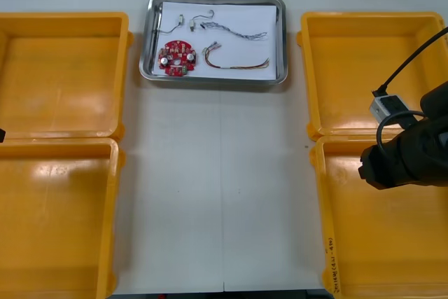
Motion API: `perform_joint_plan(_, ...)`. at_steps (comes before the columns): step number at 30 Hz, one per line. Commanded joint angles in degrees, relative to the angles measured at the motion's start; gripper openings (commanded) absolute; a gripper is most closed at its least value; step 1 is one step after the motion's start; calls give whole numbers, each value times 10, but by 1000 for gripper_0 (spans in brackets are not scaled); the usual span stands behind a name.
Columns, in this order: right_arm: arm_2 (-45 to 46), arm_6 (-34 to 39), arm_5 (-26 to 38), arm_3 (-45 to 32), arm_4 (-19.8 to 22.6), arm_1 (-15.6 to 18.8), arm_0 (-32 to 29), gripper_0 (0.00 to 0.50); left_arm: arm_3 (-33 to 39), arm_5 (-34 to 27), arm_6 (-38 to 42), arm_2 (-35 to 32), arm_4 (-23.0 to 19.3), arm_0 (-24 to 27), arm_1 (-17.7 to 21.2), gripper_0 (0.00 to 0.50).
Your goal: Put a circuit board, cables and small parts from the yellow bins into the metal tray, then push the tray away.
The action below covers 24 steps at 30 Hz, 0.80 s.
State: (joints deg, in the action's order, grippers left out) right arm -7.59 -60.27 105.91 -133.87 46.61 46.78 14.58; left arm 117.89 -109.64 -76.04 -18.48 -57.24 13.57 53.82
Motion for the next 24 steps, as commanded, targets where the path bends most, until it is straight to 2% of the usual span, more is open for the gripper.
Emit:
perform_joint_plan(1,34,-3,-26,2,-6,19,-28,500,13,-4,-8,-17,-4,-9,28,500)
perform_joint_plan(13,48,-12,-57,28,-27,16,-54,500,13,-4,-8,-17,-4,-9,28,500)
perform_joint_plan(24,68,-12,-63,54,-15,9,-80,500,13,-4,-8,-17,-4,-9,28,500)
